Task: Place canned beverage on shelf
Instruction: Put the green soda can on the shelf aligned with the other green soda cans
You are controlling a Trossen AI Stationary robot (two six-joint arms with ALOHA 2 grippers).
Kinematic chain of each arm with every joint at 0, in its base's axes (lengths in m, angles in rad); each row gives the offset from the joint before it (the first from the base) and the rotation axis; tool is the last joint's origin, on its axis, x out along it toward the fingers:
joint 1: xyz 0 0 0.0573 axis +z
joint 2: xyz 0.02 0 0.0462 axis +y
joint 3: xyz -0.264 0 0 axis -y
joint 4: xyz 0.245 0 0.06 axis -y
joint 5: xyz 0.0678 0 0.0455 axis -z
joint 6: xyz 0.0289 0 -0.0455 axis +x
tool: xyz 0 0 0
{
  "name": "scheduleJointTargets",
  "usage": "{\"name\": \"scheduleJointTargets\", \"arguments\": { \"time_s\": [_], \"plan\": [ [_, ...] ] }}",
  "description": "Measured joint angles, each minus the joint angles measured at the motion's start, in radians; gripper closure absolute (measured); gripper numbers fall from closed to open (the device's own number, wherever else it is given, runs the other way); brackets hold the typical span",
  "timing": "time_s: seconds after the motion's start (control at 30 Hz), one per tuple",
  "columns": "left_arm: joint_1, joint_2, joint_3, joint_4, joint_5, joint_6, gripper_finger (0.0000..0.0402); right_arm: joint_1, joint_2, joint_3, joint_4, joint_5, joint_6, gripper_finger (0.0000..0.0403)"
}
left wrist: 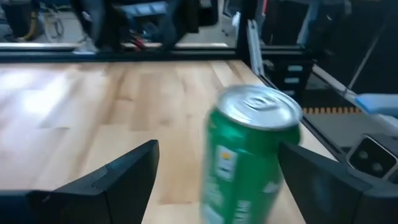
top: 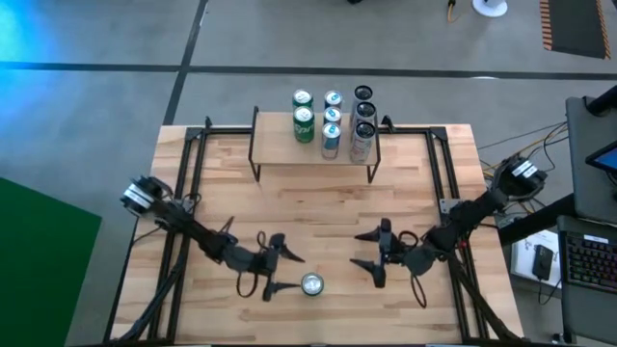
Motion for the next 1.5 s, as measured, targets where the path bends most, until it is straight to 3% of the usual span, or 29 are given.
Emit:
{"name": "scheduleJointTargets", "arguments": {
  "time_s": [0.37, 0.83, 1.07, 1.3, 1.5],
  "plan": [
    [-0.028, 0.103, 0.107, -0.004, 0.085, 0.008, 0.0085, 0.053, 0.102, 0.018, -0.007, 0.105, 0.186, 0.0076],
    [-0.013, 0.233, 0.271, -0.059, 0.089, 0.107, 0.0003, 0.087, 0.237, 0.152, -0.028, 0.143, 0.236, 0.0076],
    [0.029, 0.248, 0.278, -0.057, 0.2, 0.069, 0.0038, 0.105, 0.256, 0.179, -0.045, 0.151, 0.239, 0.0076],
    [0.063, 0.247, 0.274, -0.057, 0.203, 0.033, 0.0112, 0.14, 0.25, 0.18, -0.044, 0.204, 0.246, 0.0076],
    [0.095, 0.185, 0.257, -0.147, 0.183, 0.024, 0.0112, 0.147, 0.246, 0.18, -0.047, 0.229, 0.238, 0.0076]
  ]
}}
